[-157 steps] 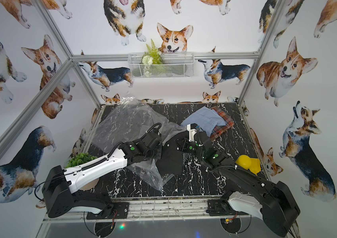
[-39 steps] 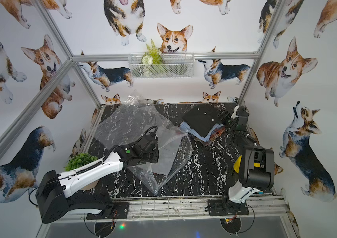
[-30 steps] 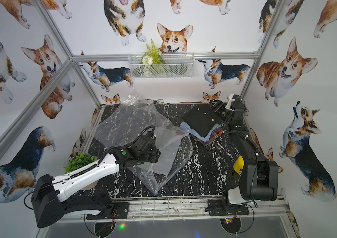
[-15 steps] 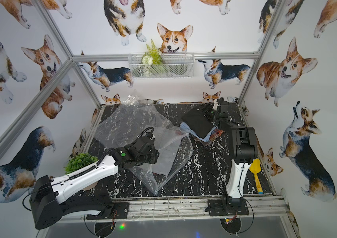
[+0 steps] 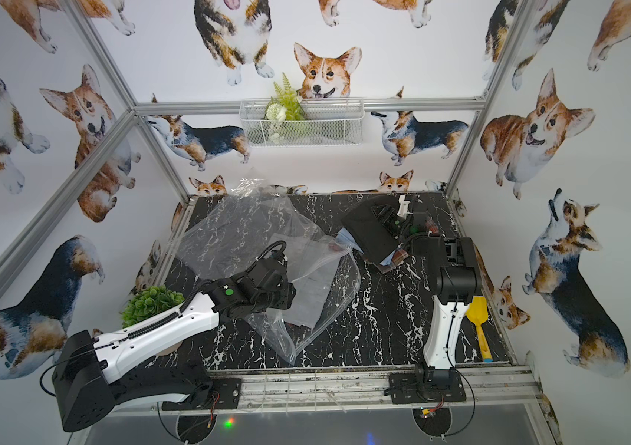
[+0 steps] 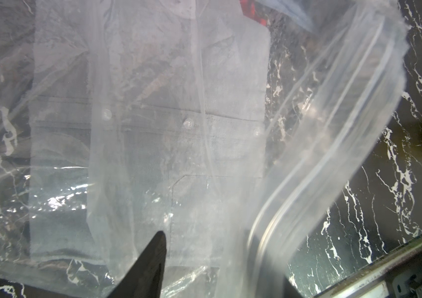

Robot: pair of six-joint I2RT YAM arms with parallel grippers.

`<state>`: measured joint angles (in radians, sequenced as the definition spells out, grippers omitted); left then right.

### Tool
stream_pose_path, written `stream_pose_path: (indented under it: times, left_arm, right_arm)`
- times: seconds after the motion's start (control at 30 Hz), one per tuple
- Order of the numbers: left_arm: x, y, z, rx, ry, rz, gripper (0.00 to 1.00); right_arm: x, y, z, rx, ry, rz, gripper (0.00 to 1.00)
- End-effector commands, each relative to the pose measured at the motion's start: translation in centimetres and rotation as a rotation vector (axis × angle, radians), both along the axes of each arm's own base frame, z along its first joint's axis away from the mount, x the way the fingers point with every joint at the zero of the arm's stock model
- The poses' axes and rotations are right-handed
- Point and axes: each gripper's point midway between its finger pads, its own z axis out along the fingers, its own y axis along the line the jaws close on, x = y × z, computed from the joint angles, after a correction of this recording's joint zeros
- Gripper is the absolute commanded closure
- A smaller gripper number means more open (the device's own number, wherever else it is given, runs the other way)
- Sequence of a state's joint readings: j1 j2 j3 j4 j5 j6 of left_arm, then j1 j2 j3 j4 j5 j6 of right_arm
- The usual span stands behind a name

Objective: Take the shirt out of the vacuum bag
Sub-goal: Place the shirt at the center of the board, then take out the shirt from the vacuum bag.

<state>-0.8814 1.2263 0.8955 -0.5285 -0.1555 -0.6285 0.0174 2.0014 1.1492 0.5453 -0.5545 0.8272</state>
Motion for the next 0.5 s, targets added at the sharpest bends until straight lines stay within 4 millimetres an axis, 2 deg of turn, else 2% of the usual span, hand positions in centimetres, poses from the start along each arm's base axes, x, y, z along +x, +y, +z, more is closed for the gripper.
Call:
stream_pose_path:
  times: [0.0,0.1,0.2,0.33,0.47]
  left_arm:
    - [0.4,-0.3,0.7,-0.025,-0.014,0.011,0.49]
    - [0.5,-0.6,1.1,-0.036,-0.019,0.009,0.49]
    - [0.6,-1.0,1.5,-0.058,-0.022,0.007,0.49]
    - [0.7,-1.2,2.1,-0.084,-0.032,0.012,0.49]
    - [0.6,-1.1,2.7,-0.106,-0.043,0.02,0.49]
  right_arm:
    - [-1.8,-0.6,1.4,0.004,0.083,-0.045,0.24]
    - [-3.8,-0.1,6.8,-0.03,-0.006,-0.055,0.24]
    - [-7.0,1.0,10.1,-0.082,-0.052,-0.031,0.24]
    - [-12.7,4.0,11.8,-0.11,-0.1,0.039,0.23]
    - [-19.4,7.7,11.6,-0.159,-0.129,0.123,0.23]
